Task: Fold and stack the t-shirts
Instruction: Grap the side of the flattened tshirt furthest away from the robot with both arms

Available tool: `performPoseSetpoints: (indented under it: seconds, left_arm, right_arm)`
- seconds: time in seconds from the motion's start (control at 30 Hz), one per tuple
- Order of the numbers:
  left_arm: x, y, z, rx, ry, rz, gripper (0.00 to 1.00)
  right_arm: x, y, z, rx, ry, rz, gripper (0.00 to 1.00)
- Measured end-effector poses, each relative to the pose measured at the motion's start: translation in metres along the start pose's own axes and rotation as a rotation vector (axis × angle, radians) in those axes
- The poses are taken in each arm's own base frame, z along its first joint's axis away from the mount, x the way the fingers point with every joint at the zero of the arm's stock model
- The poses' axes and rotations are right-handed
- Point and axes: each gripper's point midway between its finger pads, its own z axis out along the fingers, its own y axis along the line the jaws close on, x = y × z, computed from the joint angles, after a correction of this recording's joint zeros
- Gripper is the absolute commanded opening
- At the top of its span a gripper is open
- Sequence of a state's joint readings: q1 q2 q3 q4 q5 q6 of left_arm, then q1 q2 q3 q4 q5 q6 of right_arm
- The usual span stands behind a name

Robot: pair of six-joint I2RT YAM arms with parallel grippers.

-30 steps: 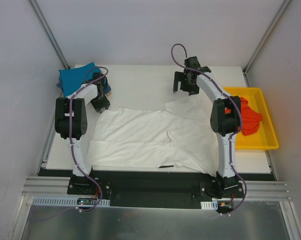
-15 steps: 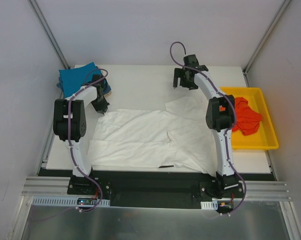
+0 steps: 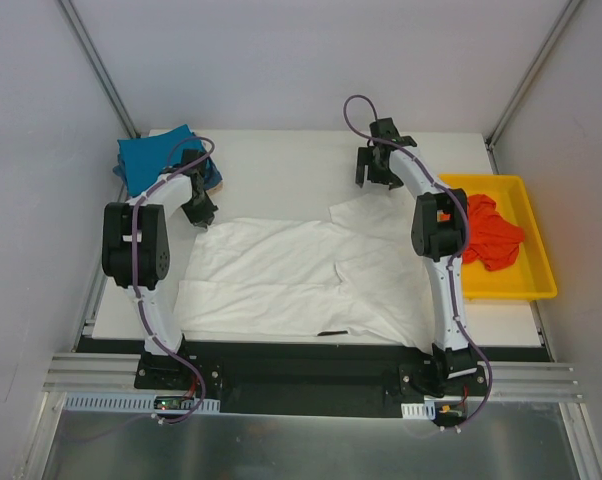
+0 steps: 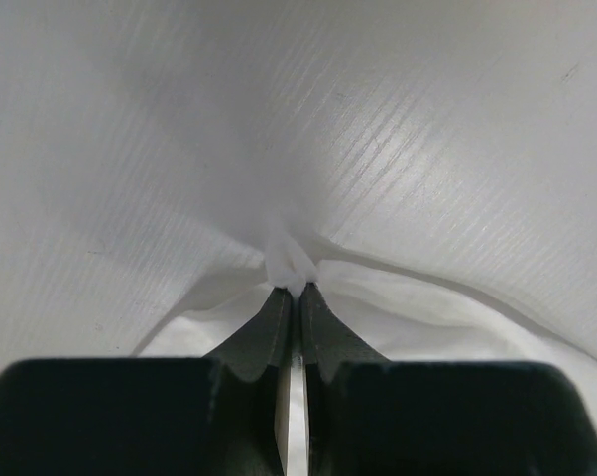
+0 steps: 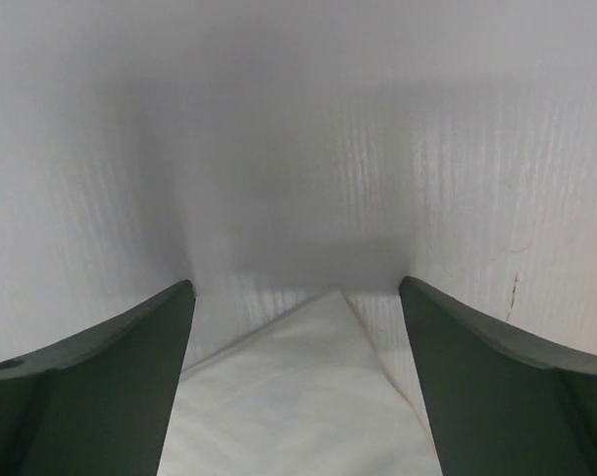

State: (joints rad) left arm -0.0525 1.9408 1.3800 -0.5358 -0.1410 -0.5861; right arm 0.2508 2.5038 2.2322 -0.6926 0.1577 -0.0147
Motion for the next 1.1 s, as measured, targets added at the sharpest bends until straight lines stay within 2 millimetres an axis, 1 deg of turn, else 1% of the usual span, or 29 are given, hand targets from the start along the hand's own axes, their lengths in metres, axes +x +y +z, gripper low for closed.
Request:
performPoseSetpoints:
  seconds: [0.03, 0.13, 0.17, 0.2, 0.23, 0.27, 0.33, 0.37, 0.43, 0.57, 0.7, 0.73, 0.8, 0.83, 0.87, 0.9, 0.97, 1.0, 1.1]
  left_arm:
    - [0.001, 0.0, 0.0, 0.002, 0.001, 0.0, 0.0]
    - [0.004, 0.002, 0.0, 0.002, 0.003, 0.001, 0.0]
    - [0.004, 0.002, -0.001, 0.002, 0.003, 0.001, 0.0]
    - [0.004, 0.003, -0.002, 0.002, 0.003, 0.001, 0.0]
    - [0.004, 0.002, -0.002, 0.005, 0.0, 0.001, 0.0]
    - [0.004, 0.002, -0.003, 0.006, -0.001, 0.001, 0.0]
    - [0.003, 0.002, -0.004, 0.01, -0.004, 0.0, 0.0]
    - [0.003, 0.002, -0.005, 0.012, -0.007, 0.0, 0.0]
    - [0.003, 0.001, -0.005, 0.016, -0.009, -0.001, 0.0]
    - [0.002, 0.0, -0.006, 0.023, -0.014, -0.002, 0.0]
    - [0.002, 0.0, -0.009, 0.032, -0.02, -0.003, 0.0]
    - [0.003, 0.0, -0.01, 0.035, -0.02, -0.003, 0.0]
    - [0.003, -0.001, -0.011, 0.043, -0.02, -0.003, 0.0]
    - [0.002, -0.002, -0.012, 0.048, -0.021, -0.004, 0.0]
    - [0.002, -0.002, -0.012, 0.05, -0.021, -0.004, 0.0]
    - [0.002, -0.003, -0.013, 0.051, -0.023, -0.004, 0.0]
    - [0.001, -0.003, -0.013, 0.053, -0.025, -0.005, 0.0]
    - [0.001, -0.003, -0.013, 0.054, -0.026, -0.005, 0.0]
    - [0.002, -0.002, -0.014, 0.055, -0.027, -0.005, 0.0]
  right_arm:
    - [0.0, 0.0, 0.0, 0.001, 0.001, -0.001, 0.83]
    - [0.002, -0.002, 0.0, 0.001, 0.007, 0.001, 0.72]
    - [0.002, -0.002, 0.0, 0.0, 0.008, 0.001, 0.66]
    - [0.003, -0.002, -0.001, 0.0, 0.011, 0.001, 0.62]
    - [0.005, -0.003, -0.002, 0.001, 0.015, 0.002, 0.54]
    - [0.007, -0.004, -0.003, 0.002, 0.02, 0.004, 0.49]
    - [0.011, -0.006, -0.006, 0.006, 0.031, 0.011, 0.47]
    - [0.013, -0.007, -0.007, 0.007, 0.035, 0.015, 0.48]
    - [0.018, -0.007, -0.01, 0.004, 0.048, 0.023, 0.54]
    - [0.029, -0.008, -0.017, 0.005, 0.077, 0.026, 0.54]
    - [0.04, -0.007, -0.022, 0.01, 0.104, 0.019, 0.43]
    - [0.043, -0.007, -0.023, 0.011, 0.109, 0.018, 0.37]
    - [0.045, -0.007, -0.024, 0.013, 0.115, 0.017, 0.29]
    - [0.045, -0.006, -0.025, 0.012, 0.116, 0.02, 0.21]
    - [0.045, -0.006, -0.025, 0.01, 0.118, 0.023, 0.19]
    - [0.046, -0.005, -0.025, 0.007, 0.119, 0.029, 0.08]
    - [0.046, -0.003, -0.025, -0.001, 0.121, 0.034, 0.05]
    - [0.046, -0.002, -0.025, -0.007, 0.122, 0.039, 0.01]
    - [0.043, 0.004, -0.027, -0.039, 0.116, 0.044, 0.01]
